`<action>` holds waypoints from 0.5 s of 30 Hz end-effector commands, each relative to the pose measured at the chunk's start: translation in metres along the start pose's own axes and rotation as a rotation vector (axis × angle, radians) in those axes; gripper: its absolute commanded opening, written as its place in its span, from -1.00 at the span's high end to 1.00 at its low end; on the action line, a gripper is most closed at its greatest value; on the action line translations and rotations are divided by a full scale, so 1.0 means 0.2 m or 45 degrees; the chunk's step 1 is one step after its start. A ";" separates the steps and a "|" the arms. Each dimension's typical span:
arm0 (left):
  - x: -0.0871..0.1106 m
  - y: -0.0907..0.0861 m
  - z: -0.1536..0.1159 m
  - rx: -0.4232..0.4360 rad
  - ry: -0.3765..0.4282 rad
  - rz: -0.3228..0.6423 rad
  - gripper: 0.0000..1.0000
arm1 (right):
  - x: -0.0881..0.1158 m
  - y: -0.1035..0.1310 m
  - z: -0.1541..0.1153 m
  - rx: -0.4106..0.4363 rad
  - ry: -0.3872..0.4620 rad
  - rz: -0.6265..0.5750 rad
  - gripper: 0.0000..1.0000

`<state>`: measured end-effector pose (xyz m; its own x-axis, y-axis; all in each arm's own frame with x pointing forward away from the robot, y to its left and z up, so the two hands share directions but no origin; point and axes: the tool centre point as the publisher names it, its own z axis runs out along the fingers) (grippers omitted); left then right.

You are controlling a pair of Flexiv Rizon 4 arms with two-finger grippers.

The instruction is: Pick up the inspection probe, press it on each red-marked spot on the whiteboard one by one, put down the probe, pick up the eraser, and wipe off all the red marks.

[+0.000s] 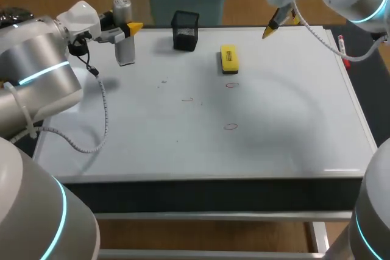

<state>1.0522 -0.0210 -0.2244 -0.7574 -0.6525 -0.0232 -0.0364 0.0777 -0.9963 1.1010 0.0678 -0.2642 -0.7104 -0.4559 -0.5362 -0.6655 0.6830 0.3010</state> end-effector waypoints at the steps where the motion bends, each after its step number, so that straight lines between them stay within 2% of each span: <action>1: 0.00 0.00 0.00 0.003 -0.007 0.001 1.00 | -0.04 0.01 0.04 0.046 0.359 -0.117 -1.00; 4: 0.00 0.00 0.00 0.003 -0.007 0.001 1.00 | -0.04 0.03 0.07 0.083 0.448 -0.193 -1.00; 15: 0.00 0.00 0.00 0.003 -0.007 0.001 1.00 | 0.04 0.01 0.20 0.101 0.762 -0.391 -1.00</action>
<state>1.0521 -0.0211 -0.2243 -0.7571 -0.6529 -0.0234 -0.0365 0.0780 -0.9963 1.0939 0.0855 -0.2963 -0.5193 -0.7677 -0.3755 -0.8488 0.5143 0.1225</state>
